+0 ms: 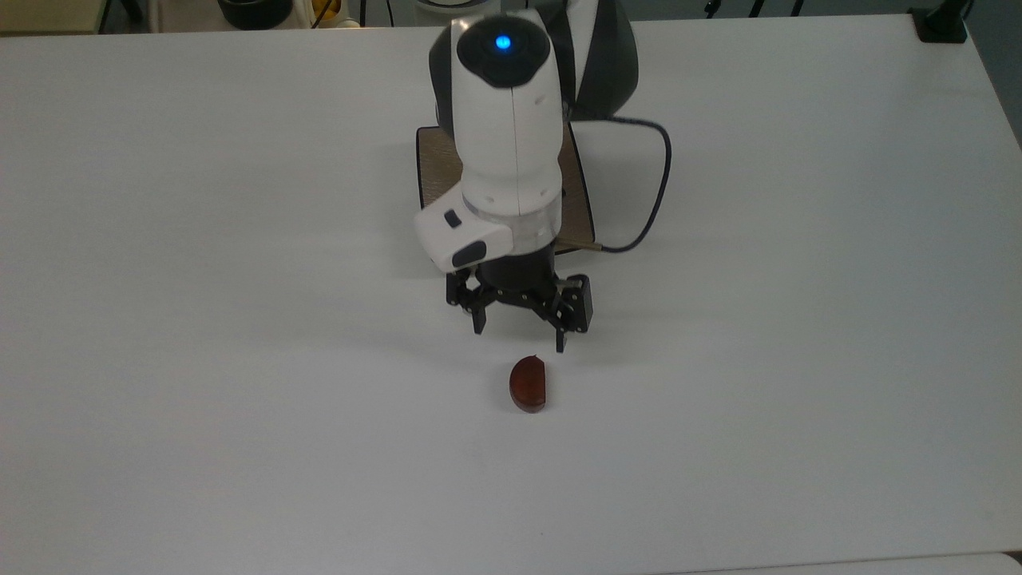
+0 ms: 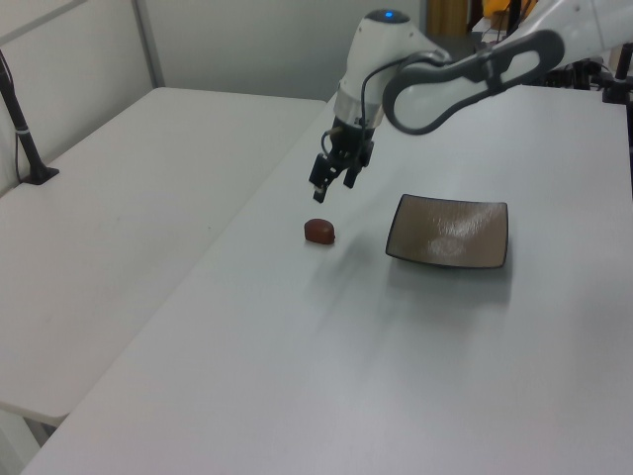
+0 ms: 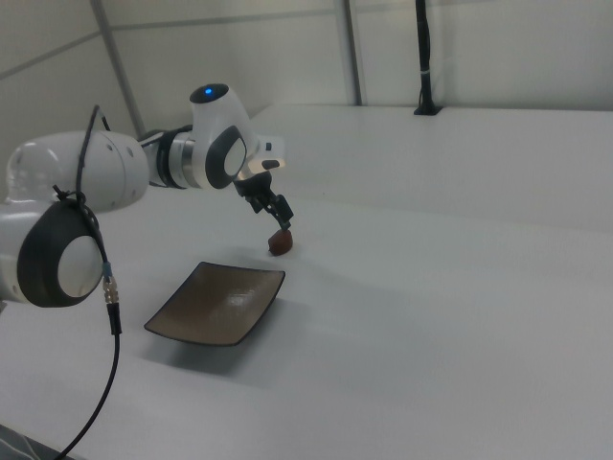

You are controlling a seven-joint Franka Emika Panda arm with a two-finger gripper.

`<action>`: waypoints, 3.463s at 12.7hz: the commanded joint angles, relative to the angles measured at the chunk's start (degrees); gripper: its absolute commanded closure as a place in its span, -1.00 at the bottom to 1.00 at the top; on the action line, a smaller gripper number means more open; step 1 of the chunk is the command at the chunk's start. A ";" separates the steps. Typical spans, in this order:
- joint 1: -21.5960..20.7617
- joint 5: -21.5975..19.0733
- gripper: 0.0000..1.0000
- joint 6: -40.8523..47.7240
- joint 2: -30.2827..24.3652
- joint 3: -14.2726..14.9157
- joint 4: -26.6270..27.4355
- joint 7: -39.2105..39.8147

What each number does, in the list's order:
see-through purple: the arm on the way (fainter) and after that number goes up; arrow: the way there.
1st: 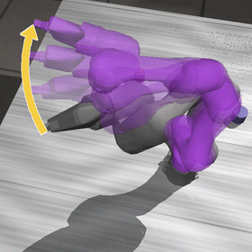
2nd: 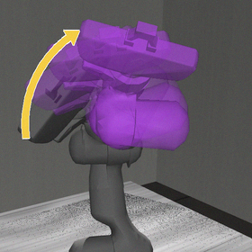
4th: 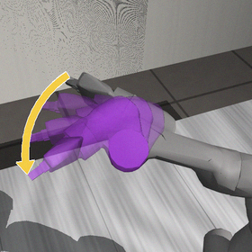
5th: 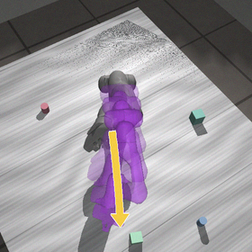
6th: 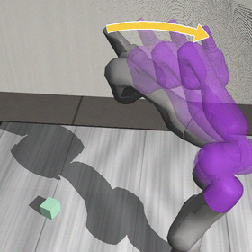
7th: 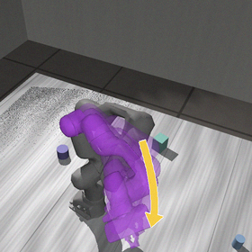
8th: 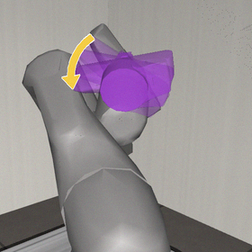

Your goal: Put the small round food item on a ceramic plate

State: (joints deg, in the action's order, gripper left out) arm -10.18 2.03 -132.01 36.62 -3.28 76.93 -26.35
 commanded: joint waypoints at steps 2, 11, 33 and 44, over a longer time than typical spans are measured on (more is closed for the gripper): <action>-1.77 3.86 -1.00 -7.27 8.90 0.20 -5.04 -1.69; 0.24 7.55 0.77 -4.93 3.39 -2.51 -0.21 -0.82; 2.00 2.21 -1.00 17.72 -27.55 -6.04 26.78 18.52; 1.91 -7.57 -1.00 26.80 -38.37 3.54 27.48 18.61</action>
State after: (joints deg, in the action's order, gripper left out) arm -7.73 -5.05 -107.29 0.17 -0.37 102.88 -8.20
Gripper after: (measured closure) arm 0.000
